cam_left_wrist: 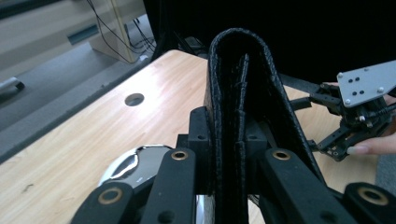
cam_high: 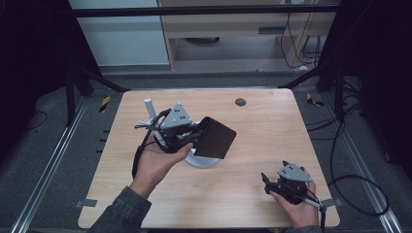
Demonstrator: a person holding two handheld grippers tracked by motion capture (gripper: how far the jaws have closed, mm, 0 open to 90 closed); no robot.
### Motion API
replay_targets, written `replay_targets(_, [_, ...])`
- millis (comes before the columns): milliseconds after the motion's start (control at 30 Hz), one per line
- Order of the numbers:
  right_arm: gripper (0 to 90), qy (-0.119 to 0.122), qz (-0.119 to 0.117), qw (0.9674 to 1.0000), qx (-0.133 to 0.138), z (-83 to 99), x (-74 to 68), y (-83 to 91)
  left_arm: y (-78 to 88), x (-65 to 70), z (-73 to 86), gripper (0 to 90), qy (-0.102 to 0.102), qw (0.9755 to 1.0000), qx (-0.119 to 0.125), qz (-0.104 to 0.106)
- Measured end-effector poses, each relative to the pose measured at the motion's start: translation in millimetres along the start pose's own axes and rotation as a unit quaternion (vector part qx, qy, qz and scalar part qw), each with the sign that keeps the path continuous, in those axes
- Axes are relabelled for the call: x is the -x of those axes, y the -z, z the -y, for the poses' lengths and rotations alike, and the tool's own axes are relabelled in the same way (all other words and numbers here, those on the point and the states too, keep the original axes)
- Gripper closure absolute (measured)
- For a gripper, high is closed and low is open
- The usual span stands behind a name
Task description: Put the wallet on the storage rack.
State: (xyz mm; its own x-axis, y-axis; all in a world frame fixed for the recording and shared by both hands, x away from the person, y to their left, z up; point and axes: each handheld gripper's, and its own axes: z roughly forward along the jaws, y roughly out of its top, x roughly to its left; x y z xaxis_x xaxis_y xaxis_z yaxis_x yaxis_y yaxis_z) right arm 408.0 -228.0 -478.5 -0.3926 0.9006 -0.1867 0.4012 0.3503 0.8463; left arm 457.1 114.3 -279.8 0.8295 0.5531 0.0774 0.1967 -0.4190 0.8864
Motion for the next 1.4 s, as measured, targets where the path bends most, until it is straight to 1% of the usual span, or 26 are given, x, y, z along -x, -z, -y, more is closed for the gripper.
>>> replay_targets(167, [15.9,-0.003,0.005,1.0000,-0.003,1.4,1.9,-0.2,6.1,-3.8,-3.0,79.4,-0.006,0.9999,-0.002,-0.013])
replay_targets(367, [15.8,-0.001,0.006,0.9999,-0.009,2.1,1.2,-1.1,9.0,-8.7,-3.8,79.4,-0.010,0.9997,-0.006,-0.023])
replay_targets(567, [15.8,0.000,0.008,0.9999,-0.011,2.6,1.6,-1.0,13.2,-15.4,-4.8,79.4,-0.009,0.9994,-0.006,-0.034])
replay_targets(800, [15.8,0.000,0.008,0.9999,-0.012,3.2,2.2,-1.7,12.7,-24.4,-1.0,79.4,-0.010,0.9986,-0.019,-0.047])
replay_targets(933, [15.8,0.001,0.007,0.9999,-0.013,3.4,1.9,-2.0,7.5,-27.2,1.5,79.4,-0.015,0.9980,-0.035,-0.051])
replay_targets(1100, [15.8,0.001,0.005,0.9999,-0.014,3.2,1.3,-1.9,-4.1,-29.3,7.0,79.3,-0.020,0.9972,-0.050,-0.052])
replay_targets(1200, [15.8,0.002,0.005,0.9999,-0.012,3.3,1.9,-1.8,-10.9,-29.6,10.0,79.3,-0.019,0.9971,-0.053,-0.051])
replay_targets(1300, [15.7,0.002,0.004,0.9999,-0.013,3.4,2.0,-1.7,-17.0,-30.2,13.0,79.3,-0.022,0.9965,-0.060,-0.053])
replay_targets(1367, [15.7,0.003,0.004,0.9999,-0.012,3.3,1.8,-1.7,-19.8,-31.6,14.7,79.3,-0.016,0.9971,-0.055,-0.051])
replay_targets(1400, [15.7,0.003,0.003,0.9999,-0.012,3.3,1.8,-1.7,-20.7,-32.1,15.1,79.3,-0.016,0.9968,-0.058,-0.052])
